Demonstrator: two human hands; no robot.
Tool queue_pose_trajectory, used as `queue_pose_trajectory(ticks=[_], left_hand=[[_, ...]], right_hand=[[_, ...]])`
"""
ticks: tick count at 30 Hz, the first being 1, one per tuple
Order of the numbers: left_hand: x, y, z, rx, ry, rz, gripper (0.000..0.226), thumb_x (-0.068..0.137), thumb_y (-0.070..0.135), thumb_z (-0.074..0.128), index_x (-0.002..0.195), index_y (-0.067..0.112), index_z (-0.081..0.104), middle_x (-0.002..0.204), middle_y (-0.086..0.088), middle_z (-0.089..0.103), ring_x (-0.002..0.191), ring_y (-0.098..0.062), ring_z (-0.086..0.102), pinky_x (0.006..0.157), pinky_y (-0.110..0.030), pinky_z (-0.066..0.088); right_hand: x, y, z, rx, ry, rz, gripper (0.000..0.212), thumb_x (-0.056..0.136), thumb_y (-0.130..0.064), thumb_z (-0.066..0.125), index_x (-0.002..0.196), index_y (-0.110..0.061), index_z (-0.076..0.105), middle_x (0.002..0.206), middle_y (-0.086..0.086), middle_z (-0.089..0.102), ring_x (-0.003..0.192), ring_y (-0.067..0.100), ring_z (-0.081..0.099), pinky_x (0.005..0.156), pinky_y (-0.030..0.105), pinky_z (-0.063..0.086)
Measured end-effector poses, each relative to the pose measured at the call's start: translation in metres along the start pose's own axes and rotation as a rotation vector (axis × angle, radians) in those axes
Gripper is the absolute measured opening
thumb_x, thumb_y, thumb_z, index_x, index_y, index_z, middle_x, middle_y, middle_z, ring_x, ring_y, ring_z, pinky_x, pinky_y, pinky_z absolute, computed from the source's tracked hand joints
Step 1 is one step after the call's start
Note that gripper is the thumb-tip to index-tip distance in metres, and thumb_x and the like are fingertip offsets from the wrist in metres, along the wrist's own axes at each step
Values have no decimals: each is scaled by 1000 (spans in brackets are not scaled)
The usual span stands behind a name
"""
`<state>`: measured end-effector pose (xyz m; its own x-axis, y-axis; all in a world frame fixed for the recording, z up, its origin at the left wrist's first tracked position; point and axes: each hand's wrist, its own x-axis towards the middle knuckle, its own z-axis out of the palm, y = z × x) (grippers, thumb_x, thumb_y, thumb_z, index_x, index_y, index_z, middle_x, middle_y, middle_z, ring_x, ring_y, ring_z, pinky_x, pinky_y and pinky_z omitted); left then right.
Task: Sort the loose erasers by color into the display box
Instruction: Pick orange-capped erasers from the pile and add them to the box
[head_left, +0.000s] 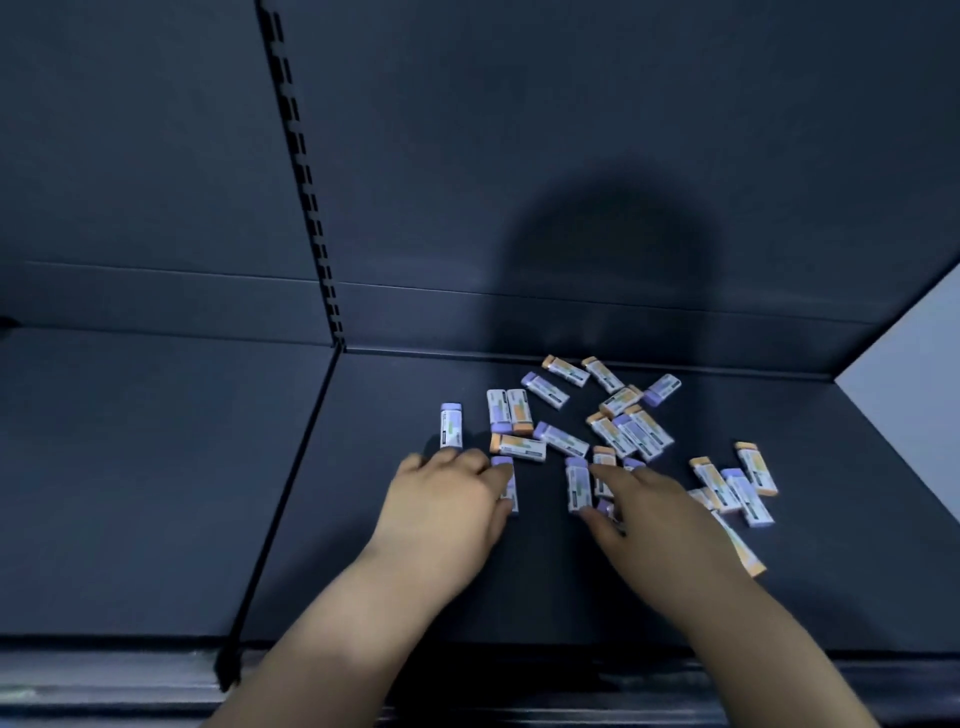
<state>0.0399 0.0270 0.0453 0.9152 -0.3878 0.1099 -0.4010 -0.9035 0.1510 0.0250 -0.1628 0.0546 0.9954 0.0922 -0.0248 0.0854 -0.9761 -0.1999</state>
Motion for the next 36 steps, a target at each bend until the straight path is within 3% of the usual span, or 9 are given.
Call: queue_pose_trajectory(ticks=[4,7,14,18,20,23,26,29,36], left_hand=[[0,-1,-4,53,20,-23,44,97,43,31,139,33,35,131,11,47,121,-17,42,94,-31,29],[-5,-6,-9,56,43,-42,43,96,44,33,138,36,36,129,12,49,120,-16,43,93,-31,30],[-14,-16,-12,114,-10,-118,46,96,45,32,141,36,32,137,13,43,127,-15,38,98,-30,28],[-20,-15,-14,102,-4,-133,46,97,45,32,142,36,32,138,13,43,129,-16,37,99,-30,28],[-22,-17,-13,95,-44,-146,45,95,44,38,140,34,38,134,10,49,126,-19,42,97,-32,31],[-22,-18,-16,92,-34,-146,39,84,39,61,121,31,61,110,6,66,102,-23,60,82,-36,44],[-23,-21,-16,88,-46,-188,43,94,42,41,137,33,43,129,10,53,120,-19,47,94,-32,34],[-22,-26,-13,134,-17,-232,45,97,43,31,141,33,34,134,11,45,124,-16,41,95,-29,30],[-24,-30,-2,114,-84,-278,43,95,41,34,138,36,37,126,10,49,119,-16,43,89,-30,33]], right_hand=[[5,-3,0,41,-13,6,47,95,-42,43,140,-30,36,120,-1,52,118,19,46,89,31,45],[19,-12,3,28,-42,-18,45,95,-39,44,138,-27,40,127,1,49,121,22,44,92,33,45],[63,-25,17,10,-46,-8,32,93,-30,48,124,-22,53,118,4,50,113,23,46,82,33,42],[74,-25,18,-30,-63,19,33,90,-34,53,119,-21,55,121,4,50,115,24,47,90,35,41],[76,-26,16,-69,-63,26,35,88,-38,54,118,-22,57,121,3,51,115,23,48,90,35,42],[70,-31,9,42,-13,113,30,83,-41,56,104,-23,64,113,2,55,108,22,51,81,32,43],[54,-44,4,166,15,127,27,78,-46,62,93,-24,64,106,-2,57,103,20,54,79,31,45],[39,-64,8,170,4,58,33,78,-49,61,98,-23,62,110,-4,57,106,19,53,82,30,44],[28,-86,38,43,-15,21,46,81,-52,58,111,-18,56,116,0,53,111,22,47,85,34,43]])
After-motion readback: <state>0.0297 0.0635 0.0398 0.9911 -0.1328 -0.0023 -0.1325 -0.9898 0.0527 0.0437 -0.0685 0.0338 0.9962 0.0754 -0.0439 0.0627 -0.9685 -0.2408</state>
